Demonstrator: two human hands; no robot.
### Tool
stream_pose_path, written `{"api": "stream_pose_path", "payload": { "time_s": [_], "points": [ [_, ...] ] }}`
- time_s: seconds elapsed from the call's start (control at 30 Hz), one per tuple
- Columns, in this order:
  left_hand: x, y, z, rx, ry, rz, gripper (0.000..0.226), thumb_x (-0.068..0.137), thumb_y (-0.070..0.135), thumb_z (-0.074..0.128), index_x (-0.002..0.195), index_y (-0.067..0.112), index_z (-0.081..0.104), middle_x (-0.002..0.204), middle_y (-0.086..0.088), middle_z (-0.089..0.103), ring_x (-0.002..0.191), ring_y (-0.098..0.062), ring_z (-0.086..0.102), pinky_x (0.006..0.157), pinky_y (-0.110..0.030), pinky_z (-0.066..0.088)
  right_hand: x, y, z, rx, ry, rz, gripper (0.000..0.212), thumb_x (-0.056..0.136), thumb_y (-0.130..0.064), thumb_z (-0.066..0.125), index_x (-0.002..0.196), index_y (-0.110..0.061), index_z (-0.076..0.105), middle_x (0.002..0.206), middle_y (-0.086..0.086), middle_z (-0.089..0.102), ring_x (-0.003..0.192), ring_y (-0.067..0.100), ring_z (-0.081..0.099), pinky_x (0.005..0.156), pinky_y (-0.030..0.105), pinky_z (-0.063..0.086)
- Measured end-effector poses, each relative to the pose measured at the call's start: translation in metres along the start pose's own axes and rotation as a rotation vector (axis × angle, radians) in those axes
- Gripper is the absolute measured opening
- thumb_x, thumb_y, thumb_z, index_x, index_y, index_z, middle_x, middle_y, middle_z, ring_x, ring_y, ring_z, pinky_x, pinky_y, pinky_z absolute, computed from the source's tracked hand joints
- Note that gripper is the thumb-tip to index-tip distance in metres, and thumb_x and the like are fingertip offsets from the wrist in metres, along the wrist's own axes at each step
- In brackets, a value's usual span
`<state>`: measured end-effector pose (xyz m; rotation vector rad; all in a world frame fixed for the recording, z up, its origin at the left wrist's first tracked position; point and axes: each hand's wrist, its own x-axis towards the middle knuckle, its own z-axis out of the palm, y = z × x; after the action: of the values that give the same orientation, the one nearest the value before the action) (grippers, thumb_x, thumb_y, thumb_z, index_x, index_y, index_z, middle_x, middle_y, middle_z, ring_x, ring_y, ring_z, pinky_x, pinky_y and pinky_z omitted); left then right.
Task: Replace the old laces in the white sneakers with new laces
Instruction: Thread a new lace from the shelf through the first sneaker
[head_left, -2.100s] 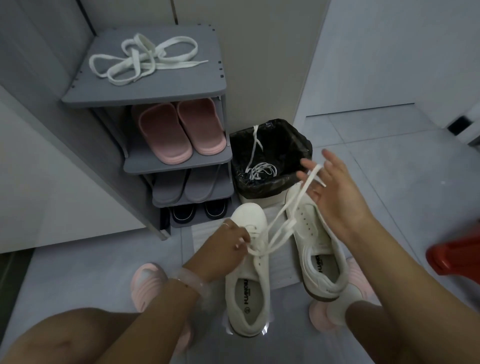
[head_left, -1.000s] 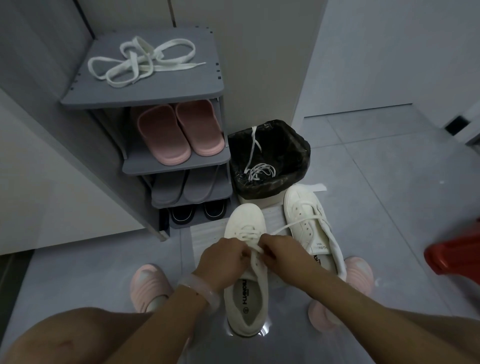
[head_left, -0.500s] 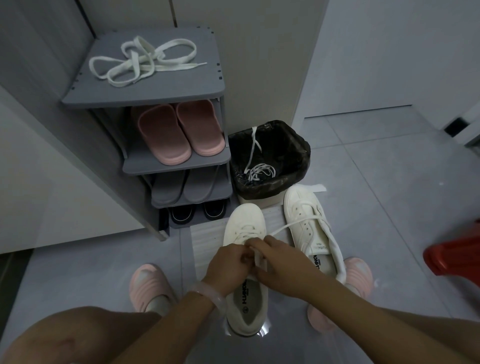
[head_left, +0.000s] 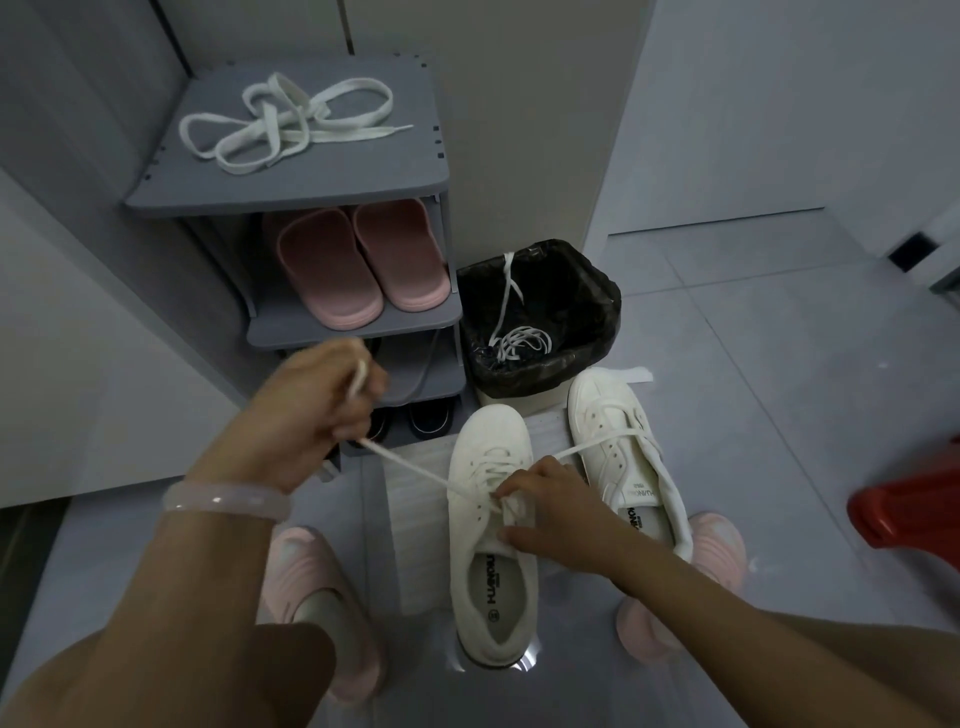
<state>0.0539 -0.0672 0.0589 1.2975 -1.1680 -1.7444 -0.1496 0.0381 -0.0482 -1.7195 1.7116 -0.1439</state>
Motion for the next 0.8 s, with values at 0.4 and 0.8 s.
{"api": "stream_pose_path", "payload": {
  "time_s": [0.4, 0.8],
  "points": [
    [-0.004, -0.106, 0.058, 1.375, -0.370, 0.100, 0.021, 0.091, 0.024, 0.042, 0.111, 0.020, 0.051, 0.114, -0.006, 0.048, 0.102, -0.026, 0.052, 0.084, -0.034, 0.041, 0.002, 0.000, 0.006, -0.120, 0.171, -0.182, 0.016, 0.087, -0.017, 0.056, 0.098, -0.007, 0.063, 0.104, 0.005, 0.052, 0.096, 0.016, 0.048, 0.076, 0.024, 0.039],
    [0.006, -0.109, 0.043, 1.167, -0.355, 0.058, 0.022, 0.083, 0.018, 0.058, 0.105, 0.021, 0.062, 0.101, -0.003, 0.061, 0.095, -0.020, 0.058, 0.073, -0.026, 0.043, 0.006, 0.008, -0.028, 1.340, 0.198, 0.442, 0.013, 0.096, -0.011, 0.046, 0.106, -0.008, 0.053, 0.051, 0.003, 0.053, 0.049, 0.014, 0.051, 0.055, 0.024, 0.042]
  ]
}}
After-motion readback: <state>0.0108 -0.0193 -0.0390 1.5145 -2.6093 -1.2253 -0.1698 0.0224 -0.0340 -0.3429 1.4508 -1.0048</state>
